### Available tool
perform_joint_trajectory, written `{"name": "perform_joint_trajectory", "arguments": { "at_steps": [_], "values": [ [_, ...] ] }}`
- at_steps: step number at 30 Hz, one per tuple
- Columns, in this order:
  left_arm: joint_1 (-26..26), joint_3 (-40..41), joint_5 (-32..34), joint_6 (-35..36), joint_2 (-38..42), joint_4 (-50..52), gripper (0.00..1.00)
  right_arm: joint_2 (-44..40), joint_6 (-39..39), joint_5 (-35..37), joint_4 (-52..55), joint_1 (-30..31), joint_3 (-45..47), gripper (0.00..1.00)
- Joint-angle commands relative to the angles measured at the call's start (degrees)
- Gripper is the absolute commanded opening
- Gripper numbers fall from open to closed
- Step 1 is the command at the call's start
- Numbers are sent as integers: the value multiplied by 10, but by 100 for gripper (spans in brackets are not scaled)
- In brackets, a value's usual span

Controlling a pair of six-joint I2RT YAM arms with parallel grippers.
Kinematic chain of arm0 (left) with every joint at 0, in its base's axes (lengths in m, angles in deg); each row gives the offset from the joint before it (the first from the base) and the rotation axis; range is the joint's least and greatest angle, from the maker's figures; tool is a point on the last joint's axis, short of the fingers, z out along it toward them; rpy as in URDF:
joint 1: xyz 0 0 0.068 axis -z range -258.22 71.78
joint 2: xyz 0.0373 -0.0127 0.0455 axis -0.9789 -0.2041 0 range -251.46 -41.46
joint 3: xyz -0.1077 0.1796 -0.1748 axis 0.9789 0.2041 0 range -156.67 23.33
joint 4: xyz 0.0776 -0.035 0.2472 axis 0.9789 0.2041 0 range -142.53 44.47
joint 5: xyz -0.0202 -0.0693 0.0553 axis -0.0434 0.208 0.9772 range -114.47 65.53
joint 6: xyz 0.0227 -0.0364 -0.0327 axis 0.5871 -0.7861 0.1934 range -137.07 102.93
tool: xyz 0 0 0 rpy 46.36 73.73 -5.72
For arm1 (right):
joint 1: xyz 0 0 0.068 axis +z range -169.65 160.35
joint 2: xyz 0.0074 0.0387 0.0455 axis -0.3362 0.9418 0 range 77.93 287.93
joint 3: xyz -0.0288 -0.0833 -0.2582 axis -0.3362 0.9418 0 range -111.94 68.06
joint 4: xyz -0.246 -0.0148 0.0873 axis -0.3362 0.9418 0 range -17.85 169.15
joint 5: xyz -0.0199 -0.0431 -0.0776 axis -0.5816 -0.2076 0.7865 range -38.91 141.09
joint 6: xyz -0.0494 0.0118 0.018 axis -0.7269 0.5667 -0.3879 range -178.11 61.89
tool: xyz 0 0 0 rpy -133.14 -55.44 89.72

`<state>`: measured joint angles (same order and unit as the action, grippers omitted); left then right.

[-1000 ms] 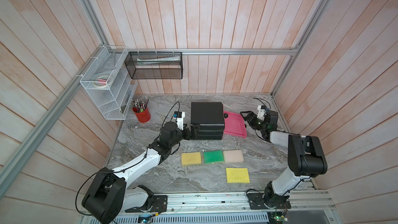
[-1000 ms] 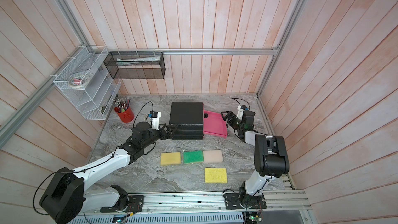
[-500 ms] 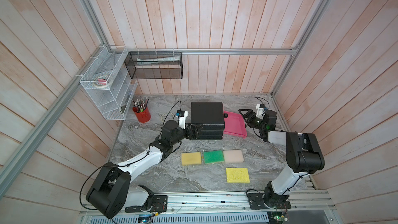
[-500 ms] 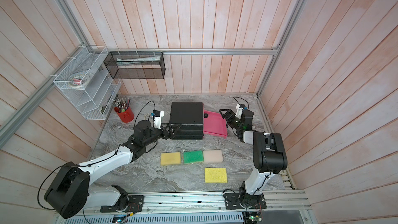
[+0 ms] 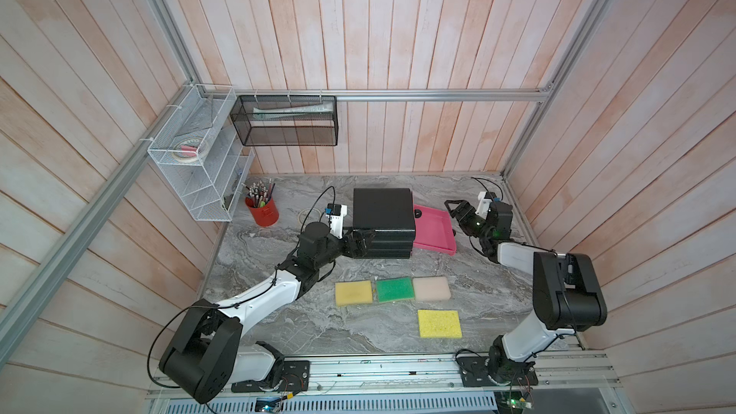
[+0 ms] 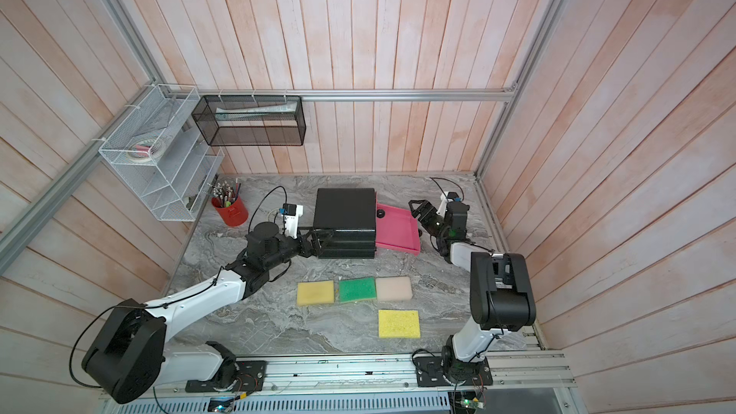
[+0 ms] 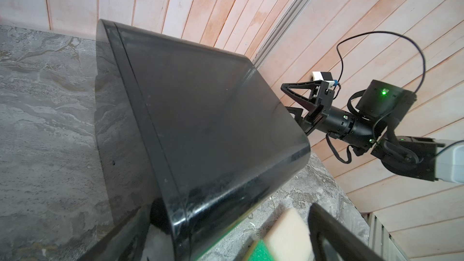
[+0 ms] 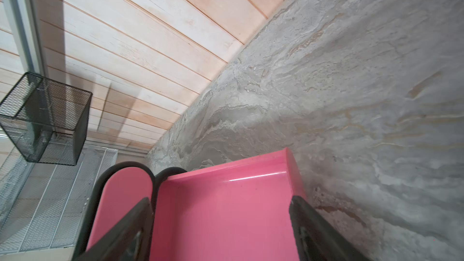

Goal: Take the sponge out of the drawer
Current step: Close the drawer of the storage box.

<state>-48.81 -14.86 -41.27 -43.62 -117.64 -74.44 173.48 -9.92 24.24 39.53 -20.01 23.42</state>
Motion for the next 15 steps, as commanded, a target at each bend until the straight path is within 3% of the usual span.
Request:
{"name": "perform_joint_trajectory", "arguments": {
  "at_steps": [1, 10, 15],
  "values": [
    [1, -9, -28, 7, -4, -20, 100, 27, -11, -3, 14, -2, -12, 87],
    [1, -7, -39, 10, -5, -26, 100, 56, 26, -87, -74, 3, -11, 88],
    [0, -8, -51, 11, -9, -30, 100, 46, 29, -87, -62, 19, -19, 88]
  ]
}}
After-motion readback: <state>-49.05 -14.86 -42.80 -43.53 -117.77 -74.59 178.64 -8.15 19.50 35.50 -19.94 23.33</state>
